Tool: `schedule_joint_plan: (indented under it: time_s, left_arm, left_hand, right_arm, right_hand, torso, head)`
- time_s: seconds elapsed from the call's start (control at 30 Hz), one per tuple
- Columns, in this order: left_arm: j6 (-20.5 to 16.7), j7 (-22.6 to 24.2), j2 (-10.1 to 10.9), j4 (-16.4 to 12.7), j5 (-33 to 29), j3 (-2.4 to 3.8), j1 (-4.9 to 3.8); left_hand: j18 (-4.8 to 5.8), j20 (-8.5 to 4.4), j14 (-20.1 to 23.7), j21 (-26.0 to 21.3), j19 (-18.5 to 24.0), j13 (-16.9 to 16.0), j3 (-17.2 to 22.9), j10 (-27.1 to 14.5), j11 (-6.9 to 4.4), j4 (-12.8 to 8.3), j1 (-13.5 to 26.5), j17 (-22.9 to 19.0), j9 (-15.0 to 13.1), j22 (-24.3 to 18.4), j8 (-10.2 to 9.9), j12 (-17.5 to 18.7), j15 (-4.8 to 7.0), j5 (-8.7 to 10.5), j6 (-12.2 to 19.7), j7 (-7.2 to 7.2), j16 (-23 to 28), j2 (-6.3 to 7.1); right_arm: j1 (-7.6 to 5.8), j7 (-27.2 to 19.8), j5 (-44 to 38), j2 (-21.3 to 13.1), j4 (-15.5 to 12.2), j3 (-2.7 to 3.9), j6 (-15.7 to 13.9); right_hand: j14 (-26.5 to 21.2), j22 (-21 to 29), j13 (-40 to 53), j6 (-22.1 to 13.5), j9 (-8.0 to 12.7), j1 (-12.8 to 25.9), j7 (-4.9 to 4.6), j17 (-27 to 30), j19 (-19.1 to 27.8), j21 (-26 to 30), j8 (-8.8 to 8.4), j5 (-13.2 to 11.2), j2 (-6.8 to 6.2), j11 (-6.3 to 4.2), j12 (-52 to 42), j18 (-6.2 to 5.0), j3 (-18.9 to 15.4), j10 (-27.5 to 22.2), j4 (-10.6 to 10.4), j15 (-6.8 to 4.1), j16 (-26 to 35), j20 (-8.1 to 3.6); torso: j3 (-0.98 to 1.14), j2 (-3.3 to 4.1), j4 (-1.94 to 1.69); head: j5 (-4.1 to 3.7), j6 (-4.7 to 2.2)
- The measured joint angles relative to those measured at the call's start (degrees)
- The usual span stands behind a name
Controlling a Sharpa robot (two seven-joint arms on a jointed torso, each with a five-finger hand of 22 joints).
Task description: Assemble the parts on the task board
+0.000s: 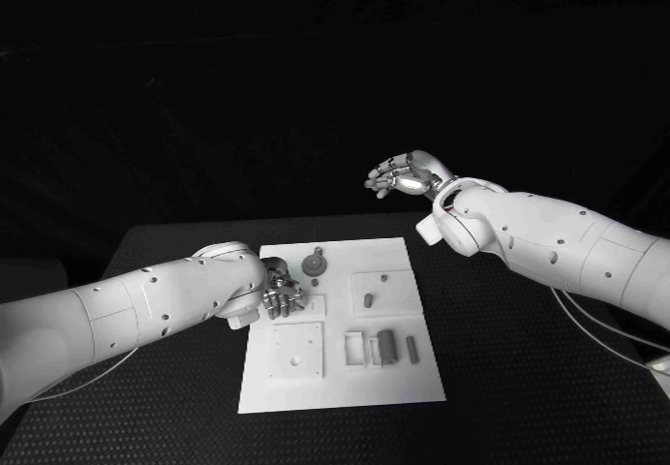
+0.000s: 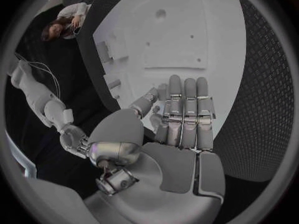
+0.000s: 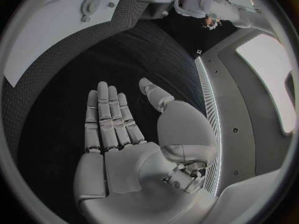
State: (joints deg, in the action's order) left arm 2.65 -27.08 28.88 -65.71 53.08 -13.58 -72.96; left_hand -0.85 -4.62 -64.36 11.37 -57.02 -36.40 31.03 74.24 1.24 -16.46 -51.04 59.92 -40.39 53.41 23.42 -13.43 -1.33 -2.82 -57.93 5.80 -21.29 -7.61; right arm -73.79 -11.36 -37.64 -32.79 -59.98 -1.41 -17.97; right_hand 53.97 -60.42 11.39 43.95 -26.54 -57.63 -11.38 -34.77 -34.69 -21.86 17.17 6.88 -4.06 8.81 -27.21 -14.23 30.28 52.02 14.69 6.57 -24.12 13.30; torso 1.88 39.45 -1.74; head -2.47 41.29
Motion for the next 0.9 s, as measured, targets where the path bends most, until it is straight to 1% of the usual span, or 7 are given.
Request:
schedule_joint_plan:
  time_s: [0.4, 0.9]
  left_arm:
    - [-0.4, 0.2, 0.0, -0.2, 0.7, -0.02, 0.03]
    - [-0.8, 0.2, 0.2, -0.3, 1.4, -0.07, 0.11]
  left_hand:
    - [0.00, 0.00, 0.0, 0.0, 0.0, -0.1, 0.0, 0.1, 0.08, 0.0, 0.0, 0.0, 0.0, 0.1, -0.2, 0.0, 0.00, 0.00, 0.0, 0.00, 0.0, -0.01]
    - [0.00, 0.01, 0.0, 0.0, 0.0, -0.1, 0.0, 0.1, 0.10, 0.0, 0.0, -0.1, 0.0, 0.2, -0.6, 0.0, 0.00, 0.02, 0.0, 0.00, 0.0, -0.02]
  right_arm:
    - [0.00, 0.0, 0.0, 0.1, 0.1, 0.00, 0.2]
    - [0.00, 0.0, 0.0, 0.1, 0.2, 0.00, 0.4]
  right_hand:
    - [0.0, 0.0, -0.1, 0.0, 0.0, 0.0, 0.00, 0.0, 0.0, 0.0, 0.00, 0.0, 0.00, 0.00, 0.0, 0.01, 0.0, 0.0, 0.0, 0.00, 0.0, 0.00]
    - [0.0, 0.0, -0.1, 0.0, 0.0, 0.0, 0.01, 0.0, 0.0, 0.2, 0.00, 0.0, 0.00, 0.00, 0.0, 0.00, -0.2, 0.0, -0.2, -0.01, 0.2, 0.00]
  torso:
    - [0.00, -0.02, 0.00]
    - [0.02, -0.02, 0.01]
  head:
    - [0.14, 0.09]
    - [0.08, 0.12]
